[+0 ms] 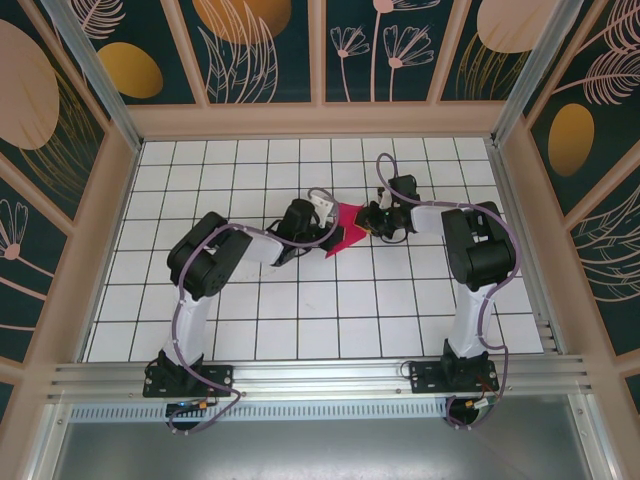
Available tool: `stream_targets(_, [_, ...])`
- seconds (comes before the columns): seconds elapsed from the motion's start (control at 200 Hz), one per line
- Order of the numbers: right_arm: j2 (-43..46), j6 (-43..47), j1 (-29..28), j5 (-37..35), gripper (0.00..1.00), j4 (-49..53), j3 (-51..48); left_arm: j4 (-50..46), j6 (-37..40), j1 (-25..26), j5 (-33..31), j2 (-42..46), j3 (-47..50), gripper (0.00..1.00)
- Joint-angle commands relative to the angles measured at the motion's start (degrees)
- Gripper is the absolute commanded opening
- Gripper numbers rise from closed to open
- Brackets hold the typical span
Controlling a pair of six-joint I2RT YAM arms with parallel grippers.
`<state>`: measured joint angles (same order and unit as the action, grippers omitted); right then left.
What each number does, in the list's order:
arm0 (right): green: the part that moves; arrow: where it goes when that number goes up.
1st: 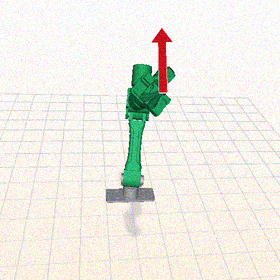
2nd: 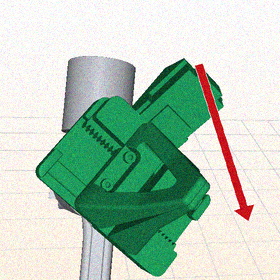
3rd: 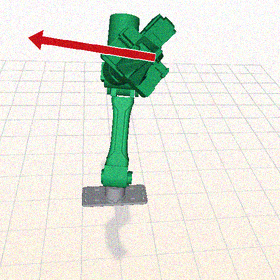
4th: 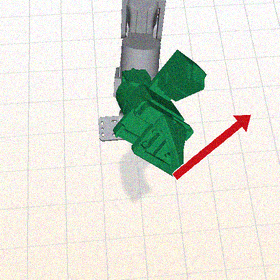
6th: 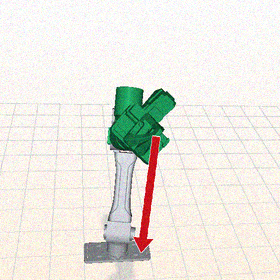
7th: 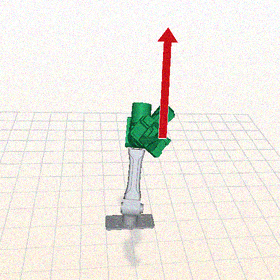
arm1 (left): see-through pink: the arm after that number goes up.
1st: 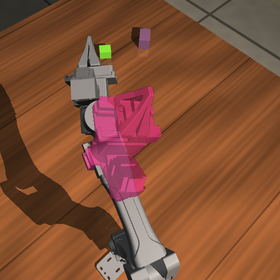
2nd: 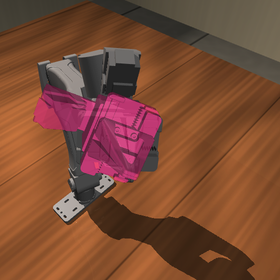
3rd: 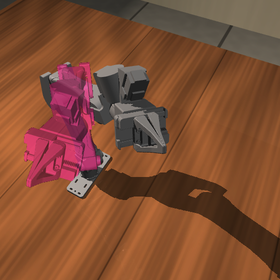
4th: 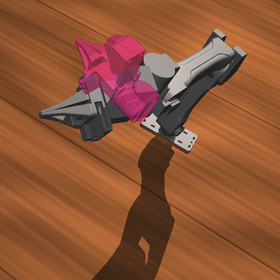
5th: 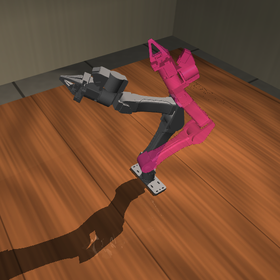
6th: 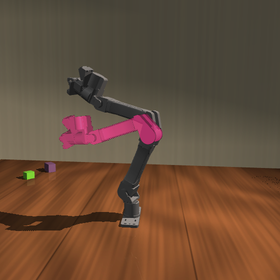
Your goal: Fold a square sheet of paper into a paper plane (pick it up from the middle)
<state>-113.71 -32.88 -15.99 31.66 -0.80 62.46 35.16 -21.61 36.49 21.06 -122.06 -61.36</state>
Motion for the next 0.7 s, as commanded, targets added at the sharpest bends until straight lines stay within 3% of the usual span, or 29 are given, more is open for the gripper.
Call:
stream_targets(0.0, [-1.82,2.25,1.20,-3.51,0.23,8.78,-3.21,-0.29,-3.92,-1.21,3.62,1.41,-1.22,0.16])
stream_targets(0.265, [-1.44,3.40,1.16,-3.12,0.28,7.98,-3.62,-2.14,-4.76,-1.87,3.86,-0.82,-3.38,0.13])
stream_targets(0.565, [-0.61,4.31,1.13,-3.75,0.47,7.04,-4.29,-4.72,-4.78,-2.00,1.94,-1.59,-4.24,0.12])
stream_targets(0.696, [0.15,4.95,1.05,-4.06,0.49,7.47,-4.41,-5.11,-5.33,-1.97,2.24,-1.87,-4.69,0.11])
